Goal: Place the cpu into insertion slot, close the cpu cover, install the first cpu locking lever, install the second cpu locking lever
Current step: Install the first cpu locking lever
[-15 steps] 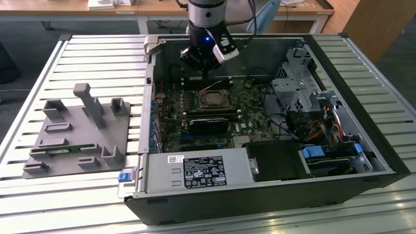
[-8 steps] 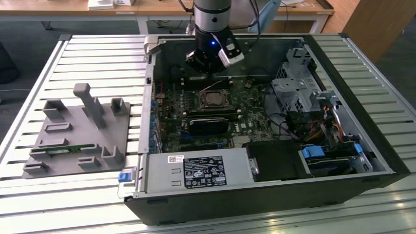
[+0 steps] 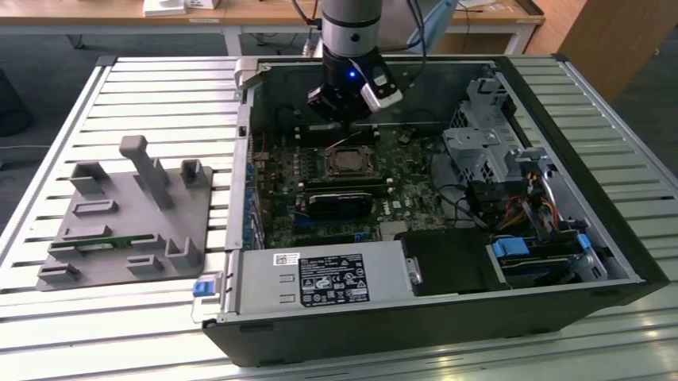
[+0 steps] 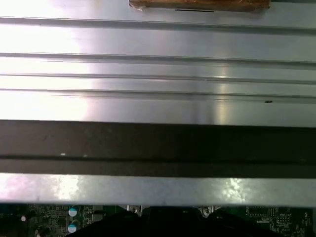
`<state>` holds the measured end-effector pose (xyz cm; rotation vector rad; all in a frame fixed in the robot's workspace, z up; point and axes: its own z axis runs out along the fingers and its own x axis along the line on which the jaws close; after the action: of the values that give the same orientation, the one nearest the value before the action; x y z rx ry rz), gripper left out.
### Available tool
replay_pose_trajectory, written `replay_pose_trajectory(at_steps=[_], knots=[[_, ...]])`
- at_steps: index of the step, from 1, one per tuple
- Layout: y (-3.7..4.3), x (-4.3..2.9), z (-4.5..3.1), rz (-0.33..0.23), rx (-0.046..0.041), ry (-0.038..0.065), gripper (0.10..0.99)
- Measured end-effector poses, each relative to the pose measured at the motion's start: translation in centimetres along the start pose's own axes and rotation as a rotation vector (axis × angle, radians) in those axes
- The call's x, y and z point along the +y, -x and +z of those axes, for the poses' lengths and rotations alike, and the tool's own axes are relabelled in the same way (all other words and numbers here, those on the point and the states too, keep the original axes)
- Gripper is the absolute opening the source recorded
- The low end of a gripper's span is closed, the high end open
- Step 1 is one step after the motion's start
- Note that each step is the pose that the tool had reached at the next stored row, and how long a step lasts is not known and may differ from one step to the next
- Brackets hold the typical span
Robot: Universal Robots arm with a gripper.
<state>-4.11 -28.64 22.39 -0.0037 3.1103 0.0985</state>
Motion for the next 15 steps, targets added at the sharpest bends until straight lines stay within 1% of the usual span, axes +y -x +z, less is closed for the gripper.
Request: replay_pose_trajectory(at_steps=[4,8,15], knots=[[0.31,0.21,0.20,0.000,0.0001,0.000,0.106],[0.53,0.23,0.36,0.002,-0.0002,0.000,0.106],[1.23,0.21,0.82,0.014,-0.0008,0.000,0.106]])
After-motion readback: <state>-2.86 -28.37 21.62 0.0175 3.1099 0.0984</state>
